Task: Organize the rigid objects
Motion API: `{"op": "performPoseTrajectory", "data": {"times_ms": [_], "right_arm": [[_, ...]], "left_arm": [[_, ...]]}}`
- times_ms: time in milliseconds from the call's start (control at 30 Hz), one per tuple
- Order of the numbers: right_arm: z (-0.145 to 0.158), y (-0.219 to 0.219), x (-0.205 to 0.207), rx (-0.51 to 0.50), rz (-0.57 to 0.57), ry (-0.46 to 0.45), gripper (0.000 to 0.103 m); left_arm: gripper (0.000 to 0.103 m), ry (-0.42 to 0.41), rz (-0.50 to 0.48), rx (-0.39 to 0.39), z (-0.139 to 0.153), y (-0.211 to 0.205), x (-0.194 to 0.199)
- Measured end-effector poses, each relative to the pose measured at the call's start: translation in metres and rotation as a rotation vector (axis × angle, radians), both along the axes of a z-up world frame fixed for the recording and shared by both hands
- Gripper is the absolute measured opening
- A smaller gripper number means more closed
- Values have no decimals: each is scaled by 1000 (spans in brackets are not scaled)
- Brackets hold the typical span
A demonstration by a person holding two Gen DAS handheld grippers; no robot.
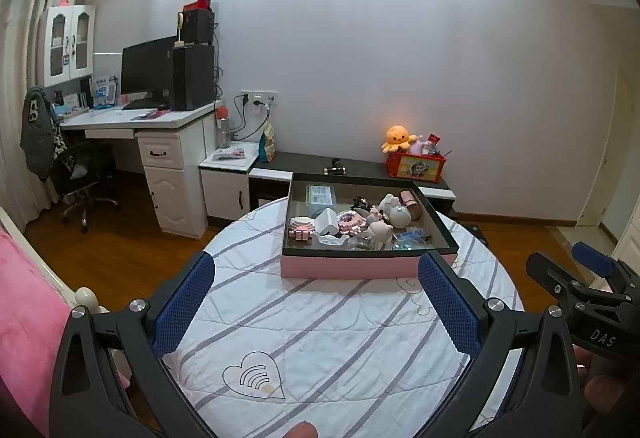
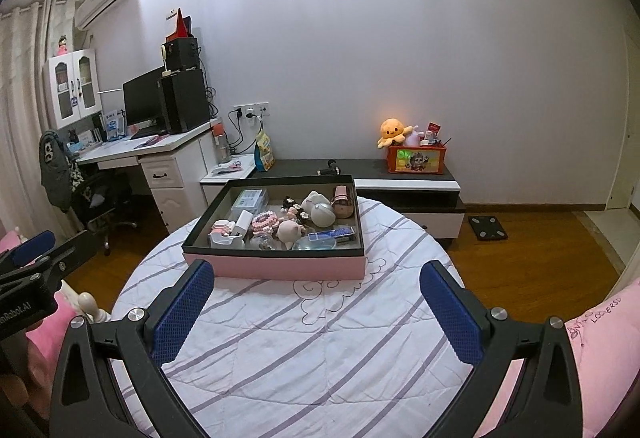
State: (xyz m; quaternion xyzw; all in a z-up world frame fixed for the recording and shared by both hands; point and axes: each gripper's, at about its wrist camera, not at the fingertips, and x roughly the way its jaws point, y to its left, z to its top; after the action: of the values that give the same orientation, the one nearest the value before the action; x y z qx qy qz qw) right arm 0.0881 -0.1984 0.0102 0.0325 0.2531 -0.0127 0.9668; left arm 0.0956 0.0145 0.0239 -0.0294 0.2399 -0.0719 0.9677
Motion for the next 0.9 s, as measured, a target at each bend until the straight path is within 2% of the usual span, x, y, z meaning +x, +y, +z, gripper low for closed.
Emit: {"op": "performPoseTrajectory", "data": {"times_ms": [900], "right_arm": [[4,0,3,-8,-2,-2,103]], "left_arm": [[103,0,-2,9,3,0,2]]}}
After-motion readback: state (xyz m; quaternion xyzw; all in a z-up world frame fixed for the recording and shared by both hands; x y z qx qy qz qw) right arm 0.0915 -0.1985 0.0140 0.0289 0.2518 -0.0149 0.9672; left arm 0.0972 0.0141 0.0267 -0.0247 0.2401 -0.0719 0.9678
